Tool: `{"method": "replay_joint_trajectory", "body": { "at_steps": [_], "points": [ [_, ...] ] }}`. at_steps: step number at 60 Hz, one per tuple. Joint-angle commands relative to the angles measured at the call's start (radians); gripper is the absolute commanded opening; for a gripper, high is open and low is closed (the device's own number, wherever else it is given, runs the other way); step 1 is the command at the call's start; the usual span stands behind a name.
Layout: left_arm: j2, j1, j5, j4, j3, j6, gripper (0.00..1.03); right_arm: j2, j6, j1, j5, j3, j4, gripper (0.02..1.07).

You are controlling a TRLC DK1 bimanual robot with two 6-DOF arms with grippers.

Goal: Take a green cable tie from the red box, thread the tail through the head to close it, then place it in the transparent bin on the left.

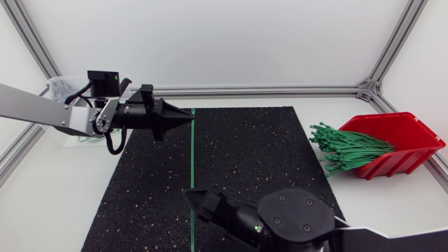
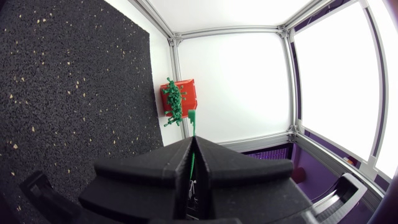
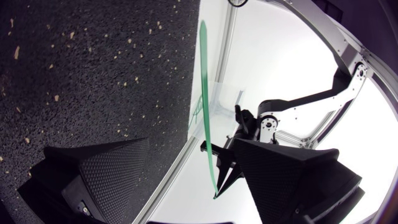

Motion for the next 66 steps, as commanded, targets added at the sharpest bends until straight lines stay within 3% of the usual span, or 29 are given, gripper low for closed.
{"method": "replay_joint_trajectory", "body": {
  "at_steps": [1, 8, 21, 34, 57, 62, 66],
  "points": [
    [0.025, 0.021, 0.018, -0.009, 0.036, -0.014, 0.04, 0.033, 0.008, 0.005, -0.050, -0.014, 0.093, 1.02],
    [0.025, 0.026, 0.030, -0.015, 0.034, -0.005, 0.04, 0.068, -0.057, -0.012, -0.157, -0.054, 0.213, 1.02],
    [0.021, 0.017, 0.033, -0.009, 0.029, -0.002, 0.04, 0.065, -0.047, -0.073, -0.341, -0.068, 0.219, 1.02],
    [0.015, 0.014, 0.033, -0.007, 0.028, 0.000, 0.04, 0.074, -0.103, -0.151, -0.464, -0.052, 0.211, 1.02],
    [0.015, 0.001, 0.033, 0.011, 0.025, 0.000, 0.04, 0.137, -0.067, -0.188, -0.476, -0.039, 0.211, 1.02],
    [0.013, 0.003, 0.033, 0.013, 0.022, -0.002, 0.04, 0.131, -0.058, -0.184, -0.489, -0.049, 0.216, 0.96],
    [0.013, 0.014, 0.033, 0.017, 0.019, -0.003, 0.04, 0.114, -0.055, -0.179, -0.496, -0.051, 0.220, 0.84]
  ]
}}
